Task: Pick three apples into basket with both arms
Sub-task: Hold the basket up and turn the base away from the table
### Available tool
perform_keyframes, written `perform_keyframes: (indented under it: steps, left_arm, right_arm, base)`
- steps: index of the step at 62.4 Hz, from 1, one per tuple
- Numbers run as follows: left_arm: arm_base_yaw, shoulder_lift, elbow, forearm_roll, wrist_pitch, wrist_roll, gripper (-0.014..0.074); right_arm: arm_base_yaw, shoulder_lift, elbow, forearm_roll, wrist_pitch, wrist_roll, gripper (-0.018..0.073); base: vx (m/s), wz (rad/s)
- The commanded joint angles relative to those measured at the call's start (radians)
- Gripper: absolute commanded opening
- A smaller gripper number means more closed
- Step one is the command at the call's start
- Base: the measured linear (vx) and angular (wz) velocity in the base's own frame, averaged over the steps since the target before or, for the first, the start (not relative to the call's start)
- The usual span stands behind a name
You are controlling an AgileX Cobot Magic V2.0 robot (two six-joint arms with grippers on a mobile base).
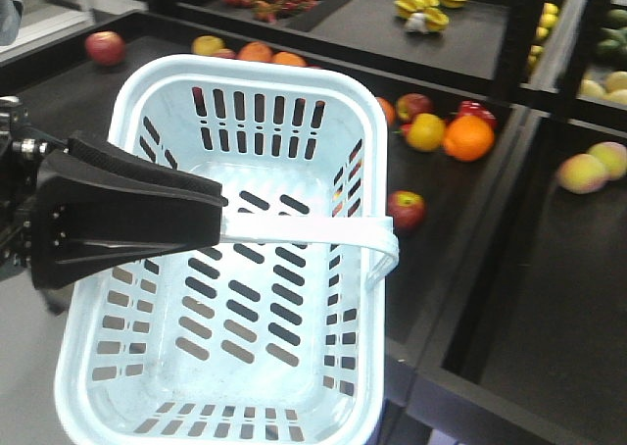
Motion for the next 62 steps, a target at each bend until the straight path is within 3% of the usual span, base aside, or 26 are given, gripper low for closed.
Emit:
perform_keyframes:
  steps: [1, 62]
  left_arm:
    - [-0.001, -0.02, -0.028, 0.044, 0.025, 0.003, -0.0008]
    - [-0.001, -0.02, -0.028, 0.044, 0.025, 0.003, -0.0008]
  right_arm:
    - [-0.002, -0.009, 0.01, -0.003, -0.076, 0.0, -0.0003]
    - [-0.002, -0.009, 0.01, -0.003, -0.076, 0.0, -0.0003]
  base:
    - [-0.14, 0.55]
    - [-0.12, 0.51]
